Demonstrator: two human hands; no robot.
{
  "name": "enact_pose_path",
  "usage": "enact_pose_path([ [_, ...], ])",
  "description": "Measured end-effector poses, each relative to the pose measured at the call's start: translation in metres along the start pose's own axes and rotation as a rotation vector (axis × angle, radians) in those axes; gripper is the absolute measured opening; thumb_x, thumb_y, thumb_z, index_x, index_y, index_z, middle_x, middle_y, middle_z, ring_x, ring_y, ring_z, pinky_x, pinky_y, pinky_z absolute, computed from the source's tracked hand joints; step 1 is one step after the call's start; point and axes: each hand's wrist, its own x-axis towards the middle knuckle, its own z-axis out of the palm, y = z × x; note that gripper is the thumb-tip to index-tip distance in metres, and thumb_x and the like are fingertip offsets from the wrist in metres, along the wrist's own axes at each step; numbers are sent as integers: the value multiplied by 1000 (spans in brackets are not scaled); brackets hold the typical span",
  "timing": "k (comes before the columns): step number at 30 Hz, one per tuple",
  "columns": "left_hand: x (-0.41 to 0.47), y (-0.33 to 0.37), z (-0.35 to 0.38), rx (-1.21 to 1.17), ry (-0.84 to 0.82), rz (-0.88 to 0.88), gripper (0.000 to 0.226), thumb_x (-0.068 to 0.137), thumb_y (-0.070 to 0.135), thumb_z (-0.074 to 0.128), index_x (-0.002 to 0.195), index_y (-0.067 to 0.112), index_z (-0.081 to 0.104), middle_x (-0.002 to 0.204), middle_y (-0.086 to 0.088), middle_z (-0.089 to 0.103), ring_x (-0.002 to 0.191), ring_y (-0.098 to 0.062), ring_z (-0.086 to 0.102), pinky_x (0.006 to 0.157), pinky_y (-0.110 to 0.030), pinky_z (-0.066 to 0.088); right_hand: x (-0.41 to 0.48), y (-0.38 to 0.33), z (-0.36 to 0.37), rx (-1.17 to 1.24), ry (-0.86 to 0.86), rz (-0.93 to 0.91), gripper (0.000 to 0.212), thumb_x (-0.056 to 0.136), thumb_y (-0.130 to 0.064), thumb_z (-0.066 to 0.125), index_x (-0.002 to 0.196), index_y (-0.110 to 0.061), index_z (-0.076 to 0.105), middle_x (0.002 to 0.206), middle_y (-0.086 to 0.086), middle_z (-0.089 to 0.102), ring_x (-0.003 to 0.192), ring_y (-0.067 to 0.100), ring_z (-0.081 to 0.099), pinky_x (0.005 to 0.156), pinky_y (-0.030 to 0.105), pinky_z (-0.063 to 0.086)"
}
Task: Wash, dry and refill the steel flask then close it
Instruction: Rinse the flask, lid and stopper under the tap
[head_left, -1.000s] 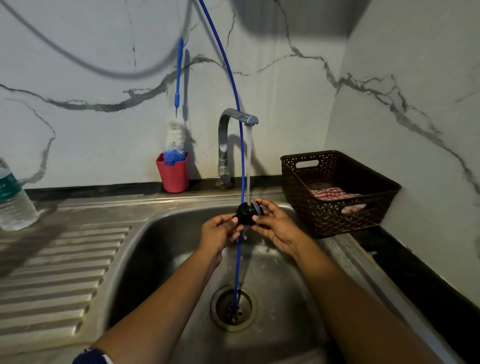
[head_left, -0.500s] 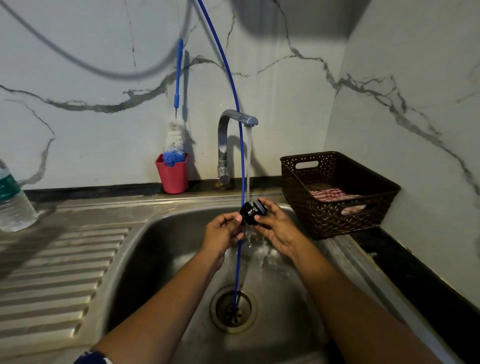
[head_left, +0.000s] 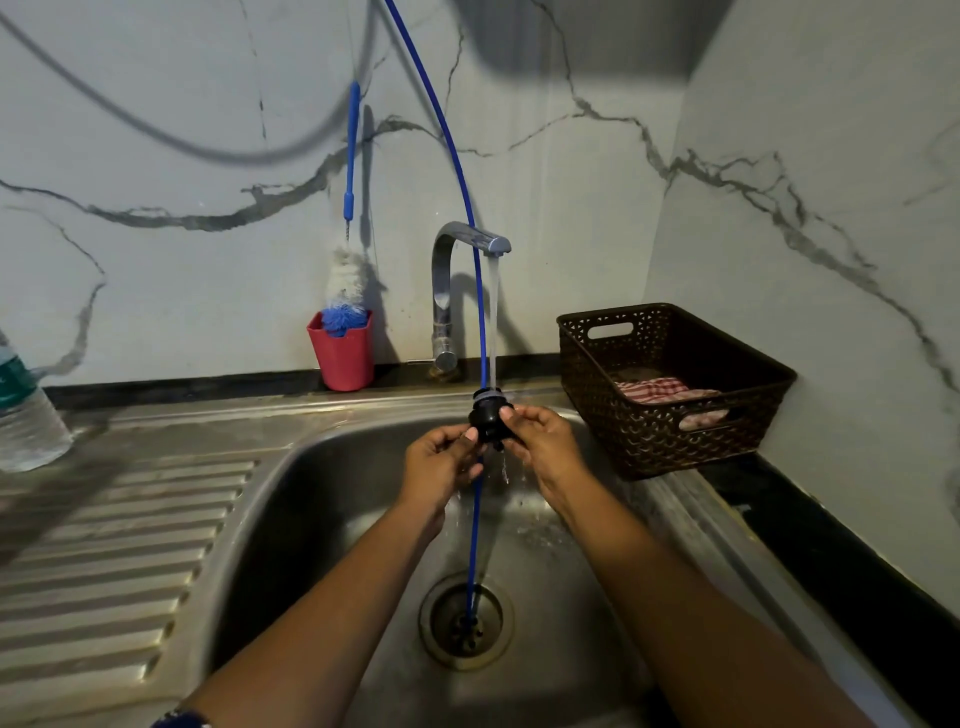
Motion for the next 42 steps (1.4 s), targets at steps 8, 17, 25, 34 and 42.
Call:
enact_pose_path([
  [8, 2, 0, -1, -61, -22, -69, 4, 90, 14, 62, 90, 10, 63, 91, -13, 68, 86, -19, 66, 65, -22, 56, -5, 2, -1, 8, -108, 75, 42, 85, -4, 63, 125, -11, 53, 118, 6, 60, 100, 20, 62, 82, 30, 53],
  [17, 0, 6, -2, -175, -54, -108, 21, 93, 18, 58, 114, 17, 58, 104, -6, 71, 88, -16, 70, 68, -27, 54, -2, 3, -2, -190, -94, -58, 43, 84, 6, 60, 124, -6, 50, 126, 14, 57, 97, 12, 57, 72, 15, 48],
  [25, -1, 5, 0, -120, -14, -38, 25, 93, 6, 56, 114, 20, 59, 109, -6, 66, 98, -22, 65, 76, -30, 54, 3, 6, -8, -272, -146, -81, 56, 83, 14, 57, 132, -10, 48, 119, 7, 56, 104, 14, 53, 73, 11, 50],
  [34, -2, 4, 2, 73, -49, 182, 47, 85, -6, 62, 124, 20, 54, 109, -2, 68, 104, -18, 64, 84, -30, 55, 2, 4, -16, -211, -113, -15, 45, 80, 15, 58, 113, -15, 52, 112, 5, 61, 102, 17, 60, 76, 21, 53],
  [42, -2, 5, 1, 109, -79, 147, 49, 91, -9, 52, 134, 15, 49, 117, 5, 66, 111, -10, 61, 88, -29, 53, 6, 3, -22, 3, -92, 81, 31, 87, 5, 56, 117, -3, 57, 100, 5, 67, 85, 15, 67, 70, 21, 56],
])
